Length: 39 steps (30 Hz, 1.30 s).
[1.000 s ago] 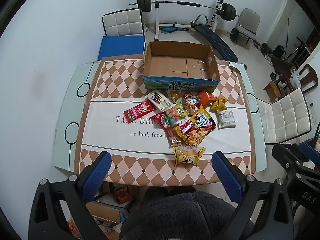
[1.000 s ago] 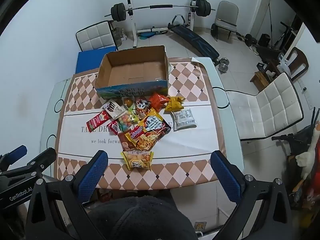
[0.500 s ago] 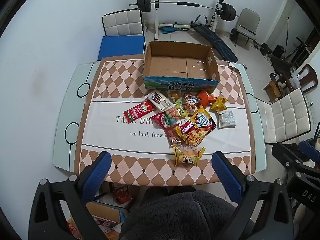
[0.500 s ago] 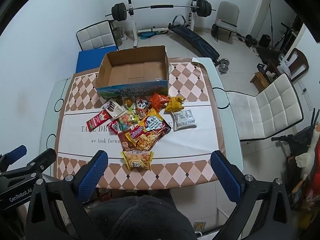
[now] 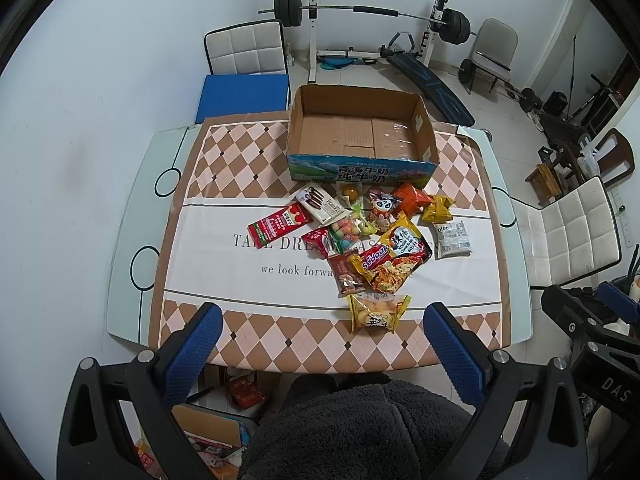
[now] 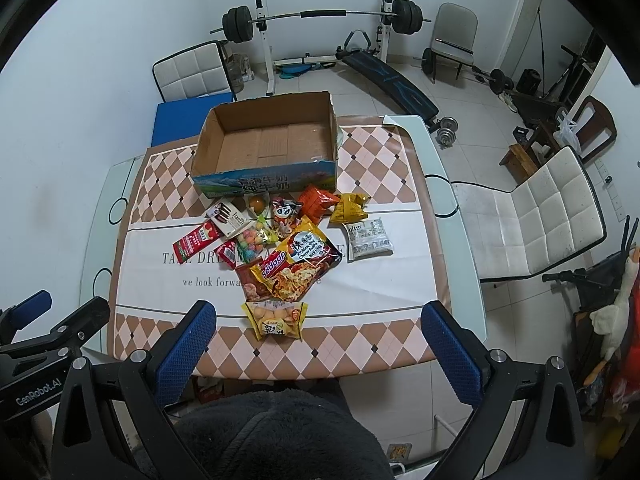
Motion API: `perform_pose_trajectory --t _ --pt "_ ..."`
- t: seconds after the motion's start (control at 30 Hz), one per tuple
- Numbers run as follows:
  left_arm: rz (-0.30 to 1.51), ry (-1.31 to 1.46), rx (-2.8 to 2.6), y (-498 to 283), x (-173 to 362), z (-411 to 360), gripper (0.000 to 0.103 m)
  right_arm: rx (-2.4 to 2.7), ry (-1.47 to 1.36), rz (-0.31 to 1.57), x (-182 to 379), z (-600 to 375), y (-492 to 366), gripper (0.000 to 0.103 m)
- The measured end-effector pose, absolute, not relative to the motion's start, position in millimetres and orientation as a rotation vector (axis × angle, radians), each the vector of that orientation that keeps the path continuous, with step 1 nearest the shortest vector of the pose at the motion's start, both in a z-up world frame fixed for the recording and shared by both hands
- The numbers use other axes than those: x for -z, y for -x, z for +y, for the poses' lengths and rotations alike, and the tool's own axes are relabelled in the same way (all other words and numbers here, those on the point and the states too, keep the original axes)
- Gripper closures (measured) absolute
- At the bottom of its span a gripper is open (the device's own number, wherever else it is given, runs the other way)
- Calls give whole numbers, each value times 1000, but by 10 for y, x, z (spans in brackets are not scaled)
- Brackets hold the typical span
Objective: Organize snacks
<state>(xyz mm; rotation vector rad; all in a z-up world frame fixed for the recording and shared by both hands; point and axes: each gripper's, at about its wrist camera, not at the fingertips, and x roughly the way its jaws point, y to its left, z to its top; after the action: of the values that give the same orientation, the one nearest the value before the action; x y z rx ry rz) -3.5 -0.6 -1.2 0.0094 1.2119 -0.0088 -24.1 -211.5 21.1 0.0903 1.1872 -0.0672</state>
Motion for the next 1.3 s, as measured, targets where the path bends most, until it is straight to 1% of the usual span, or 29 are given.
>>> perform_pose_trajectory --t 0.67,0.77,1.3 --pt "1204 -10 12 57 -52 -4 0 65 -79 1185 -221 -2103 278 0" --pt "1202 -13 16 34 -163 -64 0 66 -80 1185 -208 -2121 290 0" --pt "1201 -12 16 38 -147 -47 0 68 -76 1185 -196 -2101 259 0"
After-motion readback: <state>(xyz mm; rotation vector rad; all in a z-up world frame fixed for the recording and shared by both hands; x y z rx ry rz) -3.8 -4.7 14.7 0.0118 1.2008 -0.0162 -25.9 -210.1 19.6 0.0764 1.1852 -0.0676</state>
